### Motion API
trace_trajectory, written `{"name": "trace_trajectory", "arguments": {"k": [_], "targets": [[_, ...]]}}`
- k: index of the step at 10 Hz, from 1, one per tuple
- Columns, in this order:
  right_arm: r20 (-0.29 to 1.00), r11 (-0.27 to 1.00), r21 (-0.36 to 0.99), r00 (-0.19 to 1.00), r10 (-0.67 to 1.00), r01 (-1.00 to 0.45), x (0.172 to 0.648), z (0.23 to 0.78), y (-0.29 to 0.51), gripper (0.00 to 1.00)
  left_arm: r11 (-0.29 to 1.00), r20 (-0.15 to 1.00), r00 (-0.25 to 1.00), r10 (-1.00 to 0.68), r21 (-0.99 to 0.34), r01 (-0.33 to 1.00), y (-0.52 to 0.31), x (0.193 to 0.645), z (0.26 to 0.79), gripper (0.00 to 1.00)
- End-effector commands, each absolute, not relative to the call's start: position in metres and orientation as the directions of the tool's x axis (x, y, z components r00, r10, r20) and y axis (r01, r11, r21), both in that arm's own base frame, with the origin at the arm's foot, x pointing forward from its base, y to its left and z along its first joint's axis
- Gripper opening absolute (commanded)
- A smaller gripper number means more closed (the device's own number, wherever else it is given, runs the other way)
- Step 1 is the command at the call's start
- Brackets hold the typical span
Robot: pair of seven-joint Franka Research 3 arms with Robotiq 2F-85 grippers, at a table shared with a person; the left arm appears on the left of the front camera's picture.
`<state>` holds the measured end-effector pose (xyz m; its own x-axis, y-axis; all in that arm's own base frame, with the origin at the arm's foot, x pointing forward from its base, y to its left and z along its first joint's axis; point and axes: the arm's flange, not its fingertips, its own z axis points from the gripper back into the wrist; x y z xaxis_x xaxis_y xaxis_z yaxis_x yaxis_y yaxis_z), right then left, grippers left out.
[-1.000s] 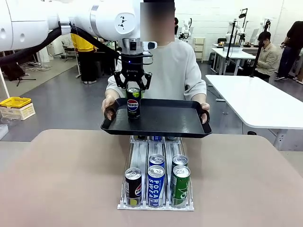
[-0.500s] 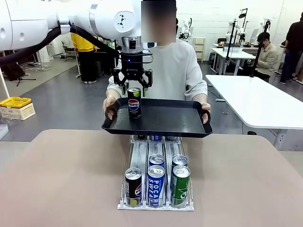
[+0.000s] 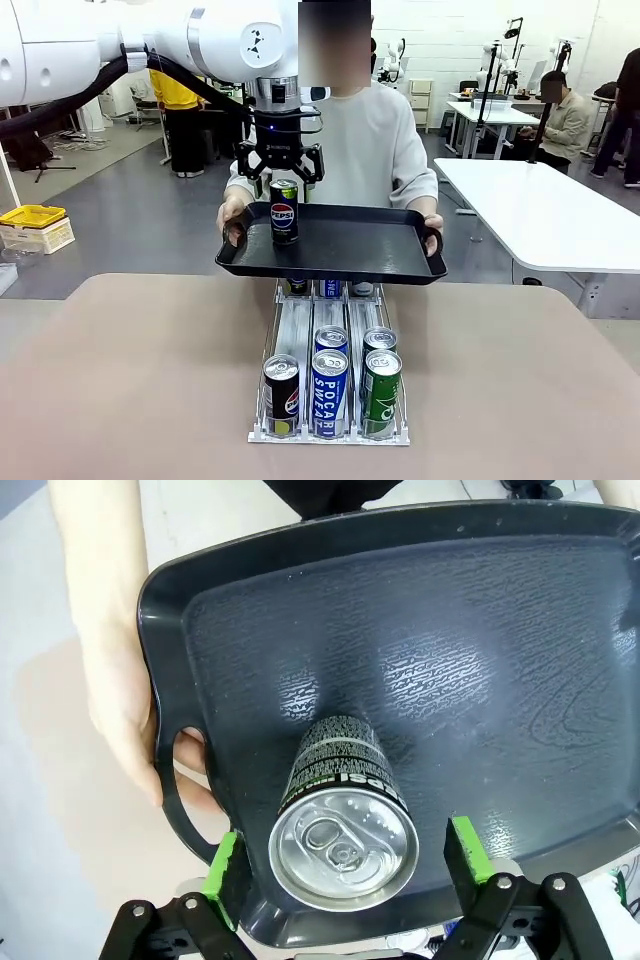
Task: Retrieve and hand over the desired beverage to the person.
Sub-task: Place the picked can on the Handle tray extended by the person.
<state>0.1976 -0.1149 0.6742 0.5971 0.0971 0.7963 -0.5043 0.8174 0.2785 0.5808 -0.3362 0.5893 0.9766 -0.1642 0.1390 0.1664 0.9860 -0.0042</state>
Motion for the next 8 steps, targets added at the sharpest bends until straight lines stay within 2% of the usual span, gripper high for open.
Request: {"name": "trace_trajectory", "arguments": {"k": [1, 3, 4, 6, 8], "targets": [[0.797, 0.809, 0.284, 0.595, 0.098, -0.514, 0.198, 0.673, -0.113, 1.0, 0.981, 0.117, 0.975, -0.191, -0.02, 0.195, -0.335, 0.587, 0.597, 1.0], [0.797, 0.809, 0.284, 0.595, 0.098, -0.514, 0.198, 0.673, -0.113, 1.0, 0.979, 0.145, 0.968, -0.204, 0.013, 0.205, -0.322, 0.57, 0.626, 1.0], [0.797, 0.809, 0.284, 0.595, 0.098, -0.514, 0.198, 0.673, -0.113, 1.0, 0.966, 0.154, 0.956, -0.25, -0.027, 0.257, -0.311, 0.542, 0.652, 1.0], [0.797, 0.809, 0.284, 0.595, 0.098, -0.514, 0.198, 0.673, -0.113, 1.0, 0.923, 0.253, 0.896, -0.365, -0.026, 0.383, -0.273, 0.447, 0.704, 1.0], [0.797, 0.809, 0.284, 0.595, 0.098, -0.514, 0.198, 0.673, -0.113, 1.0, 0.907, 0.3, 0.868, -0.395, -0.022, 0.42, -0.222, 0.388, 0.718, 1.0]]}}
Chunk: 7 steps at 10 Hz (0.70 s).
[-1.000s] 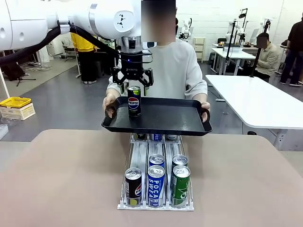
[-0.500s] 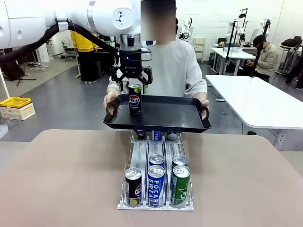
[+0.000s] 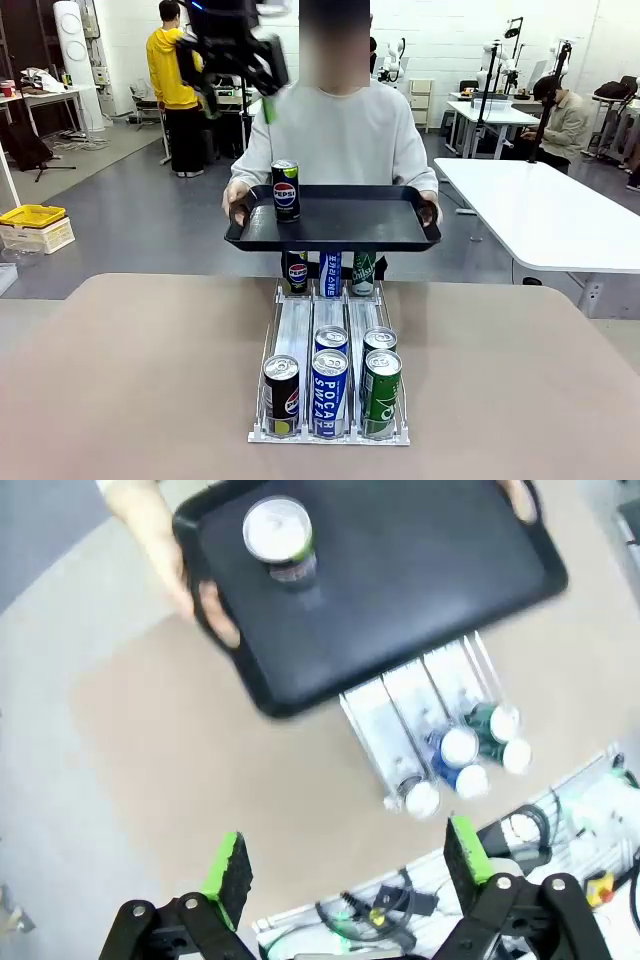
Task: Retrieve and hand over the desired beverage to the person.
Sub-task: Place the picked can on the Handle tray extended by the person.
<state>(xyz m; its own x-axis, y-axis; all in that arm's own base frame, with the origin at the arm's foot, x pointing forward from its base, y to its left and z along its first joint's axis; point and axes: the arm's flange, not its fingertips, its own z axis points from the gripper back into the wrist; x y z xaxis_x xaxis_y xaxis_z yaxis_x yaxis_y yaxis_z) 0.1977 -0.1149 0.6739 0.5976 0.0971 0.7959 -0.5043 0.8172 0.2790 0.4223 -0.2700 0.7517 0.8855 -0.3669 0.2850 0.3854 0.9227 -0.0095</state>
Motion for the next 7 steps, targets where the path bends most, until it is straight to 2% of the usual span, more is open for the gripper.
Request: {"name": "trace_trajectory", "arguments": {"k": [1, 3, 4, 7], "targets": [[0.797, 0.809, 0.284, 0.595, 0.098, -0.514, 0.198, 0.673, -0.113, 1.0, 0.896, 0.321, 0.853, -0.412, -0.026, 0.443, -0.197, 0.361, 0.71, 1.0], [0.797, 0.809, 0.284, 0.595, 0.098, -0.514, 0.198, 0.673, -0.113, 1.0, 0.853, 0.34, 0.818, -0.464, -0.077, 0.516, -0.154, 0.329, 0.676, 1.0], [0.797, 0.809, 0.284, 0.595, 0.098, -0.514, 0.198, 0.673, -0.113, 1.0, 0.852, 0.336, 0.82, -0.464, -0.084, 0.517, -0.145, 0.312, 0.66, 1.0], [0.797, 0.809, 0.284, 0.595, 0.098, -0.514, 0.198, 0.673, -0.113, 1.0, 0.875, 0.303, 0.862, -0.406, -0.145, 0.463, -0.129, 0.308, 0.639, 1.0]]}}
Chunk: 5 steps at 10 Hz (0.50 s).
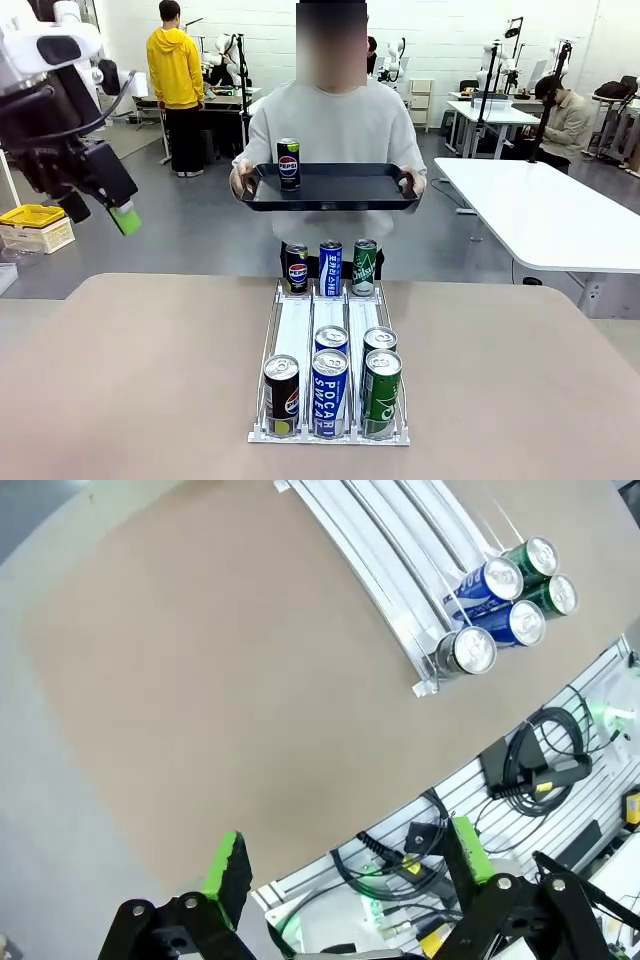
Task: Retrieve and hand over the desired beverage to the person.
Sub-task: Place the picked can on the Handle tray extended by the person.
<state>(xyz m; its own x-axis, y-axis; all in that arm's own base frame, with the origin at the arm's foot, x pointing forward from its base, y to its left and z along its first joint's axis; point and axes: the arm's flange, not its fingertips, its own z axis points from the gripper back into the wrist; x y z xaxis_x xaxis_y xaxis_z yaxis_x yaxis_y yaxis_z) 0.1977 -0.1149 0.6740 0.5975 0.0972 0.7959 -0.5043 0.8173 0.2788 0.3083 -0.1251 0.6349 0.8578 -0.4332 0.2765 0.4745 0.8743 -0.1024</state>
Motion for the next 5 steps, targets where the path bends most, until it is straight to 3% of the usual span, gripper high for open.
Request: {"name": "trace_trajectory", "arguments": {"k": [1, 2, 5], "targets": [[0.797, 0.809, 0.284, 0.595, 0.098, -0.514, 0.1982, 0.6732, -0.1133, 1.0, 0.897, 0.243, 0.893, -0.378, -0.143, 0.418, -0.1332, 0.3177, 0.6352, 1.0], [0.797, 0.809, 0.284, 0.595, 0.098, -0.514, 0.1982, 0.6732, -0.1133, 1.0, 0.874, 0.276, 0.858, -0.433, -0.102, 0.475, -0.1251, 0.3083, 0.6349, 1.0], [0.797, 0.809, 0.284, 0.595, 0.098, -0.514, 0.1982, 0.6732, -0.1133, 1.0, 0.874, 0.276, 0.858, -0.433, -0.102, 0.475, -0.1251, 0.3083, 0.6349, 1.0]]}}
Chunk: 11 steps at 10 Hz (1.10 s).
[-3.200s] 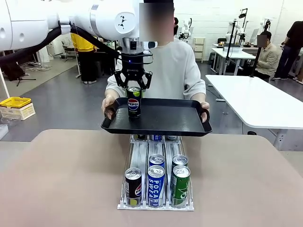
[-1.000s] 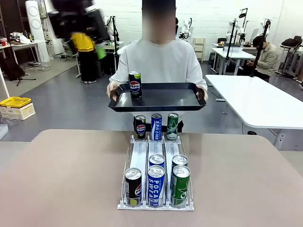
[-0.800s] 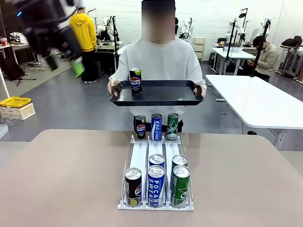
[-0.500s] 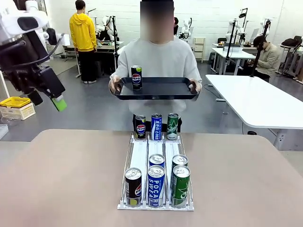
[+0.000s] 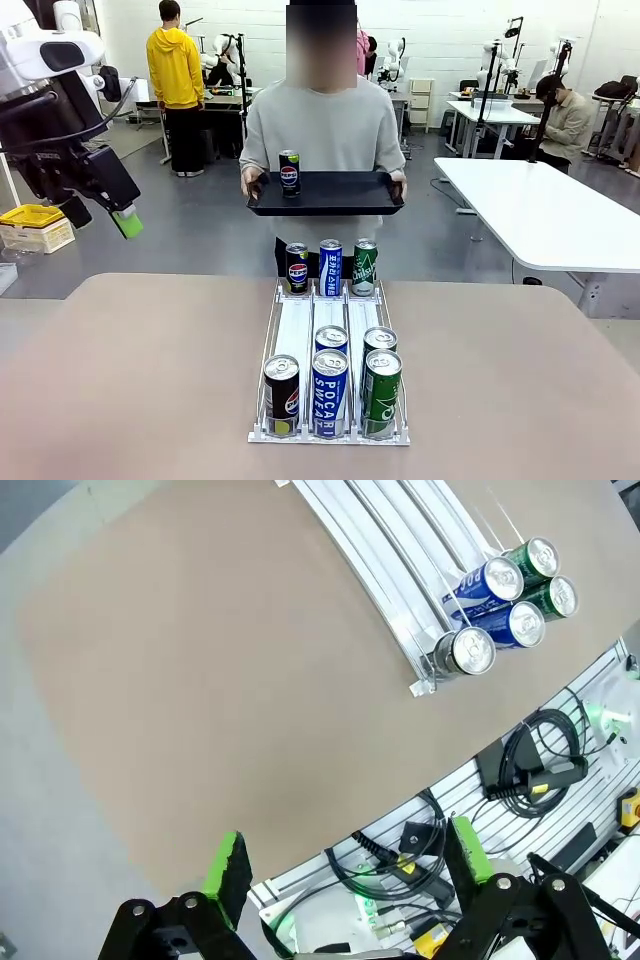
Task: Retrieve and hand over the desired beverage to the person.
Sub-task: Place the picked can on the Handle tray extended by the person, then pick up another can of the same type that the person held from the Automatic Can Dispenser.
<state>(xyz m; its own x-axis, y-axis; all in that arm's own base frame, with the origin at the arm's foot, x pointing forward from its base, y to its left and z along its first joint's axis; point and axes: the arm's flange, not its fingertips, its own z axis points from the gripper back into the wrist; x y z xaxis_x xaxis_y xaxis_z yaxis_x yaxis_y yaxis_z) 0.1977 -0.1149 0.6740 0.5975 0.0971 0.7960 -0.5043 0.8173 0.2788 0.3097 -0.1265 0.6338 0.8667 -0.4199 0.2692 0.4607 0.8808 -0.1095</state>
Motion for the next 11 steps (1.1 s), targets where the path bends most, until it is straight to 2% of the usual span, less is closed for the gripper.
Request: {"name": "trace_trajectory", "arguments": {"k": [1, 3, 4, 5, 6, 8, 11], "targets": [[0.797, 0.809, 0.284, 0.595, 0.098, -0.514, 0.198, 0.673, -0.113, 1.0, 0.874, 0.276, 0.858, -0.433, -0.102, 0.475, -0.125, 0.308, 0.635, 1.0], [0.797, 0.809, 0.284, 0.595, 0.098, -0.514, 0.198, 0.673, -0.113, 1.0, 0.881, 0.27, 0.866, -0.42, -0.109, 0.461, -0.126, 0.309, 0.634, 1.0], [0.797, 0.809, 0.284, 0.595, 0.098, -0.514, 0.198, 0.673, -0.113, 1.0, 0.843, 0.348, 0.841, -0.414, -0.203, 0.498, -0.1, 0.31, 0.652, 1.0], [0.797, 0.809, 0.284, 0.595, 0.098, -0.514, 0.198, 0.673, -0.113, 1.0, 0.815, 0.443, 0.805, -0.393, -0.237, 0.528, -0.07, 0.302, 0.67, 1.0], [0.797, 0.809, 0.284, 0.595, 0.098, -0.514, 0.198, 0.673, -0.113, 1.0, 0.815, 0.553, 0.754, -0.356, -0.211, 0.539, -0.036, 0.291, 0.682, 1.0], [0.797, 0.809, 0.284, 0.595, 0.098, -0.514, 0.198, 0.673, -0.113, 1.0, 0.81, 0.653, 0.699, -0.293, -0.219, 0.544, 0.024, 0.272, 0.689, 1.0], [0.797, 0.809, 0.284, 0.595, 0.098, -0.514, 0.198, 0.673, -0.113, 1.0, 0.796, 0.688, 0.675, -0.269, -0.236, 0.557, 0.04, 0.23, 0.675, 1.0]]}}
